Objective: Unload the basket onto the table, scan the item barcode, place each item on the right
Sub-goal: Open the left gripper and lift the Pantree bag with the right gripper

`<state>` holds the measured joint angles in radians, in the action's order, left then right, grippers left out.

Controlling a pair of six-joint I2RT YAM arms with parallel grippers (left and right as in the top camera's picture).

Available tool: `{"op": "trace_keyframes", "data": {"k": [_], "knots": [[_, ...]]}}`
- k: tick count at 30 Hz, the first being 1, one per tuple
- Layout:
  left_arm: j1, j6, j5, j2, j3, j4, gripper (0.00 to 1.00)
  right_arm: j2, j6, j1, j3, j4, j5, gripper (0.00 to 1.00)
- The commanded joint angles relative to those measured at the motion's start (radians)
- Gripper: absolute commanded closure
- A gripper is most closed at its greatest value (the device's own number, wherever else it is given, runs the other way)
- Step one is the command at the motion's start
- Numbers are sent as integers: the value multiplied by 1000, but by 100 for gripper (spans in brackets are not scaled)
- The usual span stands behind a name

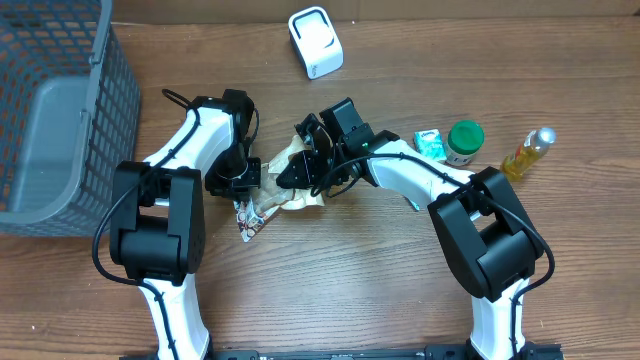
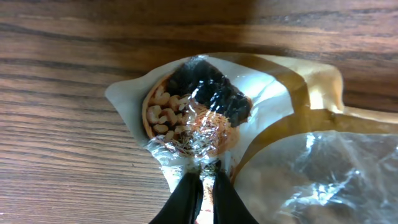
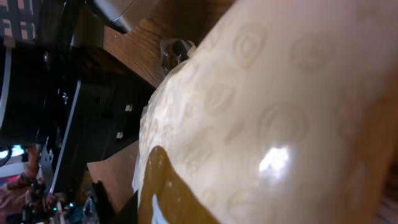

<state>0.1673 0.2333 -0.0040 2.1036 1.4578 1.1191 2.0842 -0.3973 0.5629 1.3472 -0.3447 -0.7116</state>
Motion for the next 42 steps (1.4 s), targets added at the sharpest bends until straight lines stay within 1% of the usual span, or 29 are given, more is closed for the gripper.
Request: {"op": "trace_keyframes", "data": {"k": [1, 2, 7, 10, 12, 13, 15, 19, 22, 27, 29, 30, 33, 34, 35, 36, 40, 42], "knots": [[-3, -1, 6, 6, -14, -24, 90, -8, 5, 4, -5, 2, -31, 82], [-3, -1, 10, 6, -11, -24, 89, -8, 5, 3, -5, 2, -32, 85], [-9, -1, 30, 5, 59, 13, 89, -25, 17, -17, -5, -2, -51, 90], [-17, -1, 31, 5, 151, 63, 89, -60, 42, -45, -5, -10, -69, 92], [-23, -1, 31, 5, 230, 104, 89, -90, 62, -64, -5, -21, -84, 94], [-26, -1, 31, 5, 265, 121, 88, -106, 66, -74, -5, -29, -88, 96], [-34, -1, 31, 5, 362, 164, 86, -139, 71, -98, -5, -50, -105, 96], [-51, -1, 31, 5, 491, 201, 77, -194, 128, -142, -5, -105, -165, 96], [-74, 8, 29, 5, 543, 193, 64, -225, 191, -184, -5, -153, -256, 96], [-122, 14, 30, 6, 548, 154, 51, -237, 266, -272, -5, -232, -492, 96], [-140, 13, 30, 6, 548, 149, 48, -237, 312, -310, -5, -276, -573, 96], [-151, 13, 30, 6, 548, 145, 44, -237, 335, -333, -5, -300, -612, 96], [-176, 14, 31, 6, 548, 130, 37, -237, 387, -370, -5, -353, -674, 96], [-182, 14, 31, 6, 548, 125, 32, -237, 403, -377, -5, -366, -688, 96], [-189, 13, 32, 6, 548, 120, 24, -237, 420, -383, -5, -381, -702, 96], [-195, 2, 40, 6, 548, 114, 21, -237, 433, -386, -5, -397, -705, 96], [-211, -131, 141, 6, 548, 93, 17, -237, 482, -385, -5, -433, -704, 96], [-214, -159, 162, 6, 548, 85, 15, -237, 505, -384, -5, -447, -704, 96]]}}
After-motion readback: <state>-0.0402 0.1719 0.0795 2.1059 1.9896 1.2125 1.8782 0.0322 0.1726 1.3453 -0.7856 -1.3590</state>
